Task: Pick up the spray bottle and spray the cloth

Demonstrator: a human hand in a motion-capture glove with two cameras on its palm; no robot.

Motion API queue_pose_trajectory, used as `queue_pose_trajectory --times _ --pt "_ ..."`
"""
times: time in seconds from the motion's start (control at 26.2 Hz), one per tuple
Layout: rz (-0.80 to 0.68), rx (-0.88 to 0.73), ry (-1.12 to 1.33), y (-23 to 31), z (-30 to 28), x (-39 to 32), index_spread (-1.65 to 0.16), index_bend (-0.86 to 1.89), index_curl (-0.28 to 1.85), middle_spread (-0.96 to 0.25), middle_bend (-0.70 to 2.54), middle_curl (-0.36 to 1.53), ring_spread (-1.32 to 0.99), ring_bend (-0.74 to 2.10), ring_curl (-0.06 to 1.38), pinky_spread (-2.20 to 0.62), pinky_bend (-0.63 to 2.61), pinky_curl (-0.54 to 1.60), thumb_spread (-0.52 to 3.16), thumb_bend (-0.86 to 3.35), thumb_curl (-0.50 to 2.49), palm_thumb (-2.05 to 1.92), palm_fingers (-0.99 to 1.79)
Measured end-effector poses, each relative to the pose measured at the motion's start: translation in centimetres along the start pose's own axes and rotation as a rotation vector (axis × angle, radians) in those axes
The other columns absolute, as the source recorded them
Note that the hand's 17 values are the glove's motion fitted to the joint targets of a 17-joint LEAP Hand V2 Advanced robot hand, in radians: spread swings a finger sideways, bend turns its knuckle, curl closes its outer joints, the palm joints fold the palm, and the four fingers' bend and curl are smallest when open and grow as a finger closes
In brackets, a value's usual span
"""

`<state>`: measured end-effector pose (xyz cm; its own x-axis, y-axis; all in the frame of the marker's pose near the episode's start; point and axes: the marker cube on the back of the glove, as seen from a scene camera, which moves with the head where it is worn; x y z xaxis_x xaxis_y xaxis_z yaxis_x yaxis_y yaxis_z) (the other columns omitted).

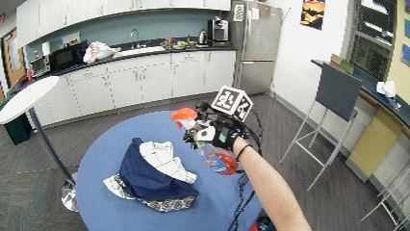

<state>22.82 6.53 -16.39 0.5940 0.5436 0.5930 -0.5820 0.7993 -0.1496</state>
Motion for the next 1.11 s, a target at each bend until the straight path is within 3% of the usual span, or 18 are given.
queue_pose_trajectory --times 0.27,1.11 --pt "0.086 -0.169 0.081 -2.3 2.7 1.0 -0.24 0.08 0.21 -0.11 0.54 0.47 -0.10 0.53 0.40 0.06 0.33 0.29 0.93 -0.02 0.50 0.85 1.12" --pt "0.148 -0.226 0.161 -2.2 4.7 1.5 -0.22 0.08 0.21 -0.10 0.57 0.47 -0.10 0.56 0.41 0.02 0.34 0.32 0.99 -0.03 0.51 0.81 1.13"
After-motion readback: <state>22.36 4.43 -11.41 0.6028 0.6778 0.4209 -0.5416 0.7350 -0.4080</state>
